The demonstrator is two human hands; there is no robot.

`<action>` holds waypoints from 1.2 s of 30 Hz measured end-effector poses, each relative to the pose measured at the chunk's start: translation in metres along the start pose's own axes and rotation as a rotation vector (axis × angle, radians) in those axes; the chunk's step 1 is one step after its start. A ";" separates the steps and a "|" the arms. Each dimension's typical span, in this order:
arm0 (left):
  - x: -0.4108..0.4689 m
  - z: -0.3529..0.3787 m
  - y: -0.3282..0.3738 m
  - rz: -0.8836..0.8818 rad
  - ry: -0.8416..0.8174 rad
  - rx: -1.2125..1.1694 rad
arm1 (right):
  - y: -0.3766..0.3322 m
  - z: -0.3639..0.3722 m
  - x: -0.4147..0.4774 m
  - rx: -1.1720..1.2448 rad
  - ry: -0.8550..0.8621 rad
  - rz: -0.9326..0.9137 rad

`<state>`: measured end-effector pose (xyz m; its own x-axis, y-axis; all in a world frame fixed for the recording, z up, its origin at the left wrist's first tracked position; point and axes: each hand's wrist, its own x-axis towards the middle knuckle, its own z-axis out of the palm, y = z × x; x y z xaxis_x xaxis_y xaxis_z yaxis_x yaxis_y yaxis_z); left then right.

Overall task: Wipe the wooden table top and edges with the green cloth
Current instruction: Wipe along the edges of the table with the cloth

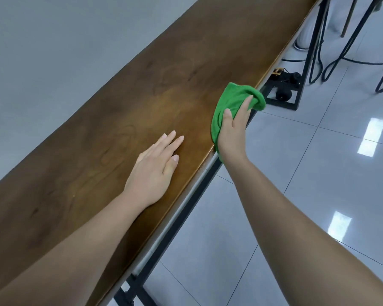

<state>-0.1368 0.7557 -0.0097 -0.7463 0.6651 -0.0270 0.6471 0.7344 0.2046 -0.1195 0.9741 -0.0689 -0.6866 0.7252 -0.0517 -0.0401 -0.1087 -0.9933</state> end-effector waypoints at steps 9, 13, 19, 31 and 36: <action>-0.137 0.000 -0.057 0.049 0.033 0.014 | 0.024 0.063 -0.230 -0.036 -0.089 -0.033; -0.196 -0.002 -0.080 0.079 0.024 0.031 | 0.035 0.093 -0.345 0.001 -0.131 -0.039; -0.277 -0.012 -0.119 0.092 -0.007 0.050 | 0.042 0.130 -0.474 0.081 -0.187 0.044; -0.296 -0.017 -0.122 0.032 0.006 0.071 | 0.018 0.076 -0.239 -0.074 -0.006 0.009; -0.293 -0.018 -0.120 0.011 -0.002 0.071 | 0.011 0.063 -0.190 -0.045 0.045 0.030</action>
<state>0.0020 0.4703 -0.0091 -0.7386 0.6736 -0.0269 0.6649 0.7346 0.1352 -0.0354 0.7920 -0.0635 -0.6539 0.7518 -0.0850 0.0133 -0.1010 -0.9948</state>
